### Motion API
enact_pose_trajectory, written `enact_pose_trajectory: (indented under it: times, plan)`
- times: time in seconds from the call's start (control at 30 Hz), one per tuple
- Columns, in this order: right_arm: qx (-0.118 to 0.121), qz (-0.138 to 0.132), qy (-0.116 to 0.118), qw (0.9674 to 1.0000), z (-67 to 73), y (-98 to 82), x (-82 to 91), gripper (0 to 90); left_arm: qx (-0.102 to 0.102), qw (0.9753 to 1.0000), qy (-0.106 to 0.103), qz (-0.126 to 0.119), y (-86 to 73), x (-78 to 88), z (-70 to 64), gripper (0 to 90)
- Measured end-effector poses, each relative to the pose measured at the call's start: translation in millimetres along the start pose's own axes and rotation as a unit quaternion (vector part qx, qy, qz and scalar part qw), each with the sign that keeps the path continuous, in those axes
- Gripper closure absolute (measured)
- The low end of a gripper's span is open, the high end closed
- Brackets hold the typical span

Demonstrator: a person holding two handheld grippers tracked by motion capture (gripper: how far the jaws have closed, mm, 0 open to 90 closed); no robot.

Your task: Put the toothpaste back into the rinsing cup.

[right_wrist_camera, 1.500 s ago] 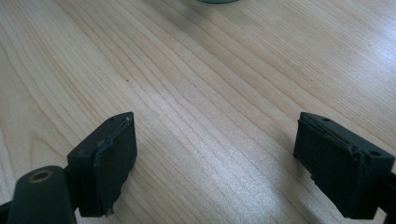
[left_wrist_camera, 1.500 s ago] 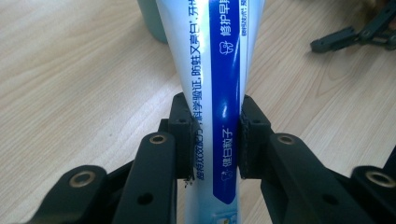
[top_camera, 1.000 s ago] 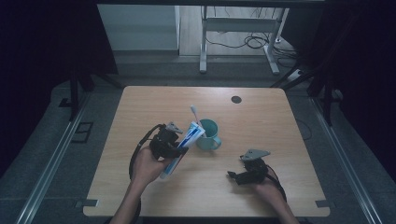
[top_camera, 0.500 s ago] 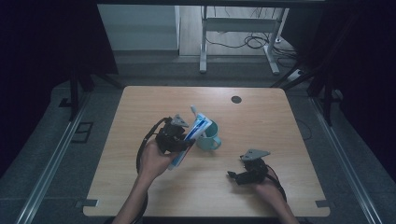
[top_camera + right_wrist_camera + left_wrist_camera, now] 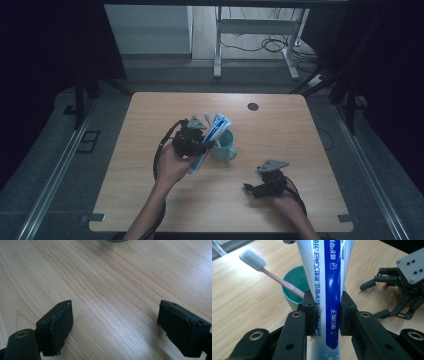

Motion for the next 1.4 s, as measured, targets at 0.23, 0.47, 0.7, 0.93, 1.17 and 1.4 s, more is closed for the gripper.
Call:
enact_pose_trajectory:
  times: [0.23, 0.47, 0.7, 0.93, 1.17, 1.4]
  plan:
    - [0.0, -0.001, 0.0, 1.0, 0.0, 0.0, -0.1, 13.2, 0.011, 0.9997, -0.002, -0.022, 8.1, -5.7, 2.6, 71.9]
    - [0.0, 0.0, 0.0, 1.0, 0.0, 0.0, 0.0, 13.2, 0.008, 0.9994, 0.002, -0.033, 14.6, -10.0, 2.6, 71.9]
    - [0.0, 0.0, 0.0, 1.0, 0.1, 0.0, 0.1, 13.2, 0.014, 0.9992, -0.002, -0.038, 19.5, -14.8, 3.3, 71.9]
    - [0.0, 0.0, 0.0, 1.0, 0.1, 0.0, 0.1, 13.2, 0.02, 0.9985, -0.001, -0.051, 24.9, -18.7, 5.2, 71.9]
    - [-0.001, 0.0, 0.0, 1.0, 0.1, 0.0, 0.0, 13.2, 0.019, 0.998, 0.01, -0.06, 32.3, -24.0, 9.1, 71.9]
    - [0.0, 0.0, 0.0, 1.0, 0.1, 0.0, 0.0, 13.2, 0.023, 0.9966, 0.013, -0.078, 41.8, -31.7, 10.2, 71.9]
Point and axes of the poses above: each handheld gripper's, and its own axes: x roughly backward along the jaws, y roughly out of its top, z roughly to its left, the point moved 6 cm from there along -x, roughly forward along the jaws, and after that the axes turned 14 degrees about -z, right-handed, at the moved point
